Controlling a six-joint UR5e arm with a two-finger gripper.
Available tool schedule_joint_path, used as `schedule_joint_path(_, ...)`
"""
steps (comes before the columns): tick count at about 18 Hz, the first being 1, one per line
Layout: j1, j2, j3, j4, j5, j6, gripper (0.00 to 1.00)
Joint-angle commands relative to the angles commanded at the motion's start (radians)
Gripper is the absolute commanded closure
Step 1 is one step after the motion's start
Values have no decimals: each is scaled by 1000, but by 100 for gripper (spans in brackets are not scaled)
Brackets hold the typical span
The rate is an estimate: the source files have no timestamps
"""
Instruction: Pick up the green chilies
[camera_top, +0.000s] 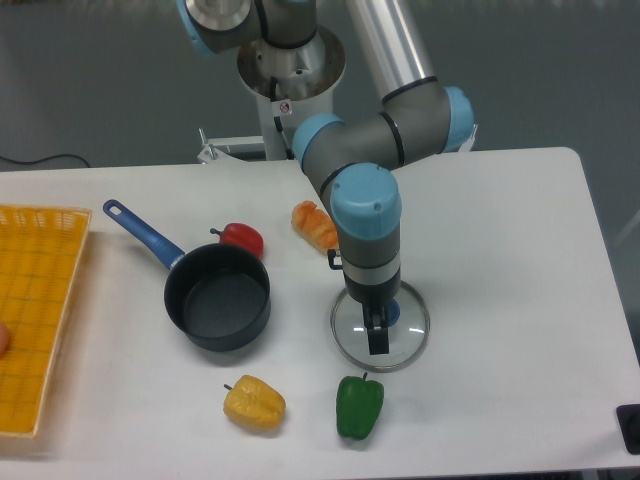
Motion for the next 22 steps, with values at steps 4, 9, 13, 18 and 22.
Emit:
schedule_joint_path(4,-2,2,6,-8,-29,-24,0)
schedule_joint_path(9,2,-3,0,0,-68,-130,0)
schedule_joint_path(13,-6,-11,0,5,-77,-325,0)
schedule_joint_path(18,-20,-31,9,12,-124,-556,0)
schedule_joint_path(22,-23,-78,73,29,-123,-834,0)
